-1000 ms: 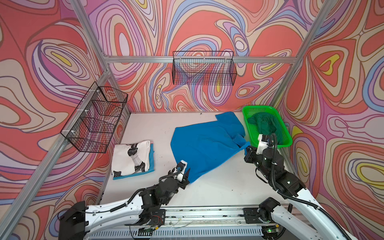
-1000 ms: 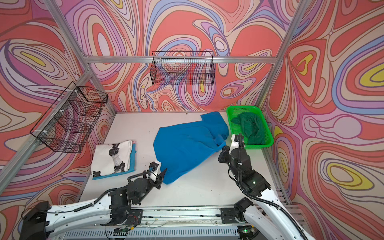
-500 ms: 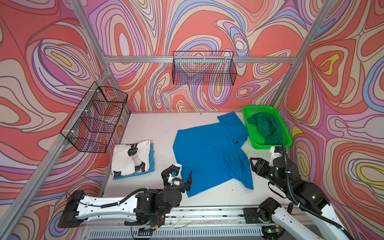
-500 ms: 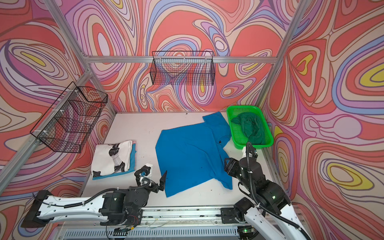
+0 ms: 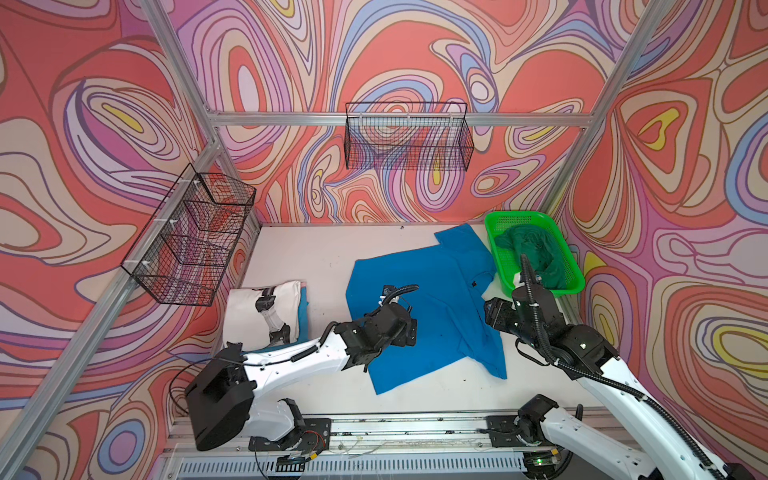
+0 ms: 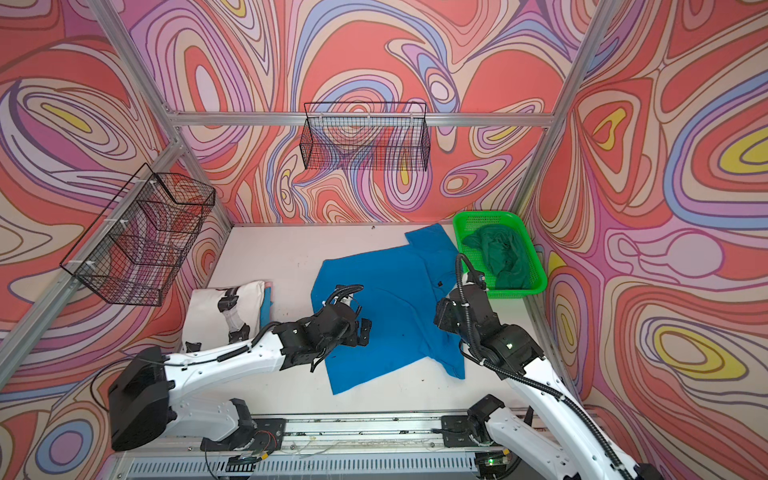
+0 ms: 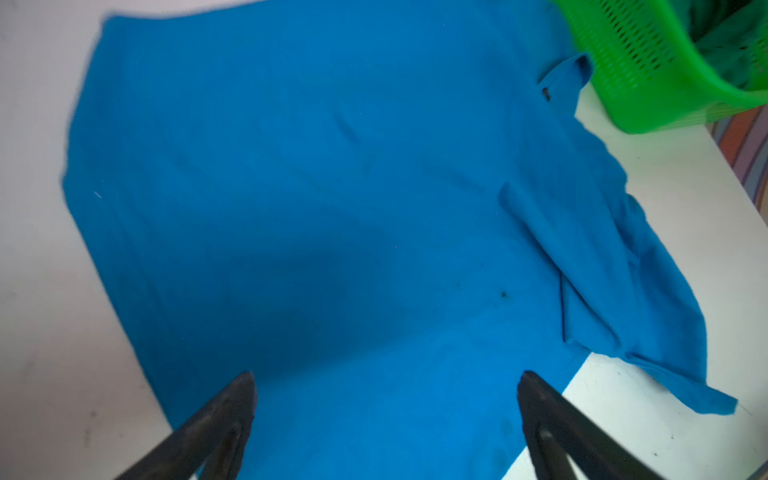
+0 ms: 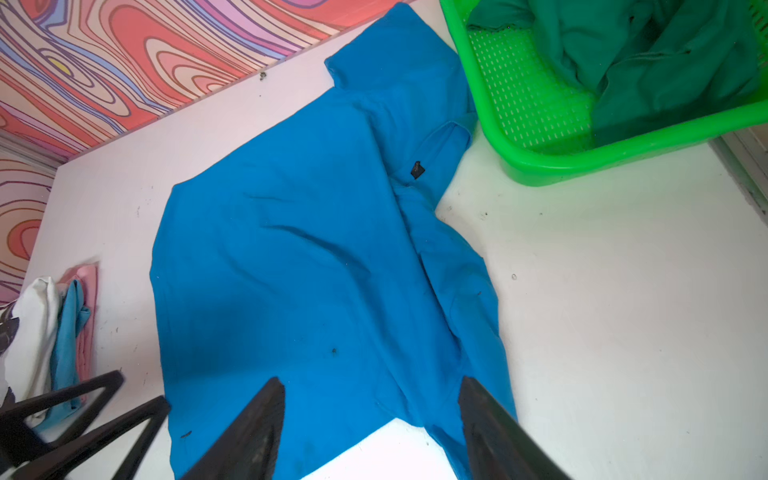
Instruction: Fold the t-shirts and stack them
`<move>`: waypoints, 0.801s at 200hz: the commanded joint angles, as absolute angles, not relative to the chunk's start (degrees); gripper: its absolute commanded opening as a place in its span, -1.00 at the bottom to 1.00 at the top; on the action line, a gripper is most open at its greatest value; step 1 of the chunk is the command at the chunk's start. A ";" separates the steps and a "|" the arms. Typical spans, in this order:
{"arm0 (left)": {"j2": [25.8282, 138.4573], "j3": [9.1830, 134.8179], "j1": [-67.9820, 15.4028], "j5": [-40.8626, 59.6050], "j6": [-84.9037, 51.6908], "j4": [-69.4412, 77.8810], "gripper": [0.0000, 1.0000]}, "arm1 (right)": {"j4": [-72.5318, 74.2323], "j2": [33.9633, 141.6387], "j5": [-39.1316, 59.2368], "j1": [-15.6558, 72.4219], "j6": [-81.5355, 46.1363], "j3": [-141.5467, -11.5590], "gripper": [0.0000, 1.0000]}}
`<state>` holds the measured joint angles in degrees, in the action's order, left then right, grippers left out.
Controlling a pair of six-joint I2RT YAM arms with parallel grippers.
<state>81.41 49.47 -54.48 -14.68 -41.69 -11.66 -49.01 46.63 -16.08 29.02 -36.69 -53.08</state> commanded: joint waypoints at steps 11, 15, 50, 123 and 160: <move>88.06 50.05 -48.95 -2.42 -52.98 -16.56 0.95 | -47.72 46.73 -17.43 29.27 -34.65 -53.68 0.41; 88.69 49.67 -48.17 -1.57 -53.61 -16.51 0.94 | -47.81 46.73 -17.57 29.30 -34.46 -53.74 0.41; 94.82 49.53 -44.74 4.71 -54.97 -16.94 0.92 | -47.19 47.67 -17.61 29.30 -33.95 -53.07 0.42; 102.57 44.96 -30.76 11.21 -48.73 -23.34 0.90 | -47.78 51.86 -18.14 29.32 -35.33 -52.60 0.63; 98.48 44.77 -25.77 6.23 -46.95 -31.40 0.95 | -44.54 58.03 -14.50 26.96 -35.70 -51.24 0.59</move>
<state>95.07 50.26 -29.04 14.41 -49.32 -12.23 -46.48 54.33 -16.95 28.64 -34.94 -52.49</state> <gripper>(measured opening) 0.956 0.810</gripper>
